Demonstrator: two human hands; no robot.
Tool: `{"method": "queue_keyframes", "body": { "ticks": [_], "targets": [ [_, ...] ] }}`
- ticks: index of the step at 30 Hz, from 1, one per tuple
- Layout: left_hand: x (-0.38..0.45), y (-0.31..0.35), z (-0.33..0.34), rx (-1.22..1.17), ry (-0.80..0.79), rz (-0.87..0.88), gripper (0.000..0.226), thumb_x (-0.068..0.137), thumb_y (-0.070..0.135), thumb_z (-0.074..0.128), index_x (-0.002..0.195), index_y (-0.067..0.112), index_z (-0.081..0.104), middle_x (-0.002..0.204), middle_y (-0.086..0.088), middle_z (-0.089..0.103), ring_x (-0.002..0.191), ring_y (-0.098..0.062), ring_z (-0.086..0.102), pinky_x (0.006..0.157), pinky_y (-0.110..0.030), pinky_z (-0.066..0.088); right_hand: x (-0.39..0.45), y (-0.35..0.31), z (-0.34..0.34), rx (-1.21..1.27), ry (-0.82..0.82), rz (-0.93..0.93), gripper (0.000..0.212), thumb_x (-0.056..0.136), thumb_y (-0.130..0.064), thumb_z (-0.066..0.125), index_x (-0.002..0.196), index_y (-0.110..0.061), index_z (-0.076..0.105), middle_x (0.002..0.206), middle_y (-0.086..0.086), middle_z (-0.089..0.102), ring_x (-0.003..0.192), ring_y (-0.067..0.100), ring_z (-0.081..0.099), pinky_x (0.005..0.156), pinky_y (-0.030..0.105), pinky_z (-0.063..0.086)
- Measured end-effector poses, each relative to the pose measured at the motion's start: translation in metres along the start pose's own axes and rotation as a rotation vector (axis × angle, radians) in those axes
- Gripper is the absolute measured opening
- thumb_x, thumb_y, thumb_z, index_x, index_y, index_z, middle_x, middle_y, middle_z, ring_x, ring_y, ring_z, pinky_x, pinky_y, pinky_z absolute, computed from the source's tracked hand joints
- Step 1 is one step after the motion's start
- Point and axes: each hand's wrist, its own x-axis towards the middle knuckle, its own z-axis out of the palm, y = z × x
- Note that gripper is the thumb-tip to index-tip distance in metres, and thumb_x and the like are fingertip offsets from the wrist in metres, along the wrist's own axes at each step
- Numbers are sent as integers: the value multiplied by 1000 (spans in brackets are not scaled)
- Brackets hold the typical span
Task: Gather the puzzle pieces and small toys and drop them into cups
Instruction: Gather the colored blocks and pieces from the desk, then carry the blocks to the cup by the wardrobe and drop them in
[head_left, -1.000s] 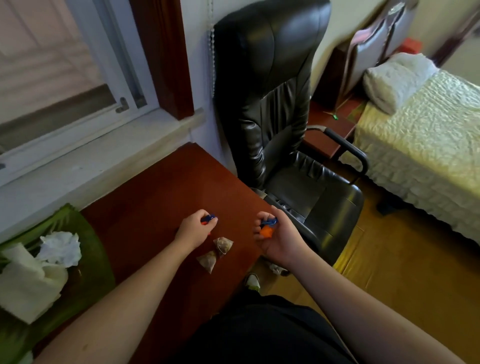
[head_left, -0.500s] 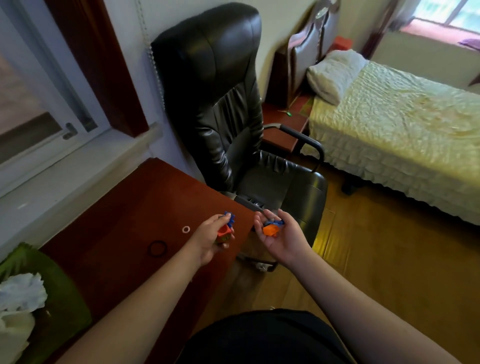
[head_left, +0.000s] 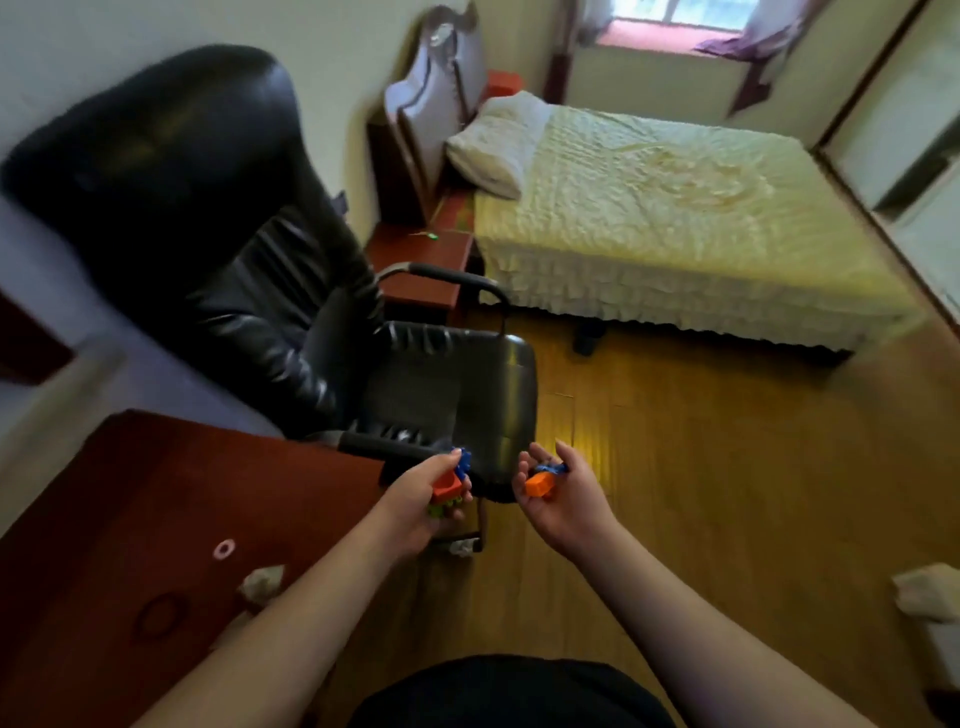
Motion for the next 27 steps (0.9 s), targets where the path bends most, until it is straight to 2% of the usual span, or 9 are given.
{"method": "queue_keyframes", "body": {
  "ticks": [2,5,13,20,24,27],
  "targets": [
    [13,-6,34,55,-13,-28,24,91,32,60,101,10,59,73,-5,62,65,-16,58,45,-23,39,-1,-29,-23,58,23,-34,34,98,-32,47,107,-2,59,89,14,59,77,21,59,54,28,54],
    [29,-19,88,117,-70,-70,25,90,33,60,100,11,58,73,-5,61,65,-17,57,42,-23,37,-7,-77,-61,134,45,-85,31,99,-31,46,101,-3,58,82,13,57,72,20,57,51,26,54],
    [61,-51,238,363,-244,-145,32,93,35,55,108,7,56,74,-4,60,63,-14,56,51,-24,36,-25,-189,-150,310,109,-222,32,99,-33,46,95,-3,59,82,12,58,73,20,57,53,25,54],
    [90,-68,312,410,-283,-249,37,90,34,60,117,8,54,74,-5,62,63,-16,57,51,-24,34,-38,-248,-201,466,187,-333,32,99,-31,46,92,-4,60,74,11,63,72,19,58,53,25,54],
    [114,-71,349,397,-321,-332,27,92,30,57,109,10,53,73,-7,59,63,-18,55,52,-25,30,-35,-268,-220,527,228,-378,34,100,-33,46,96,-3,60,82,12,61,75,20,58,59,27,55],
    [139,-71,379,387,-364,-388,23,93,29,56,103,10,53,73,-9,59,62,-19,55,48,-24,35,-28,-286,-224,521,235,-394,33,99,-34,47,99,-3,61,85,13,62,77,20,60,63,28,55]
  ]
}}
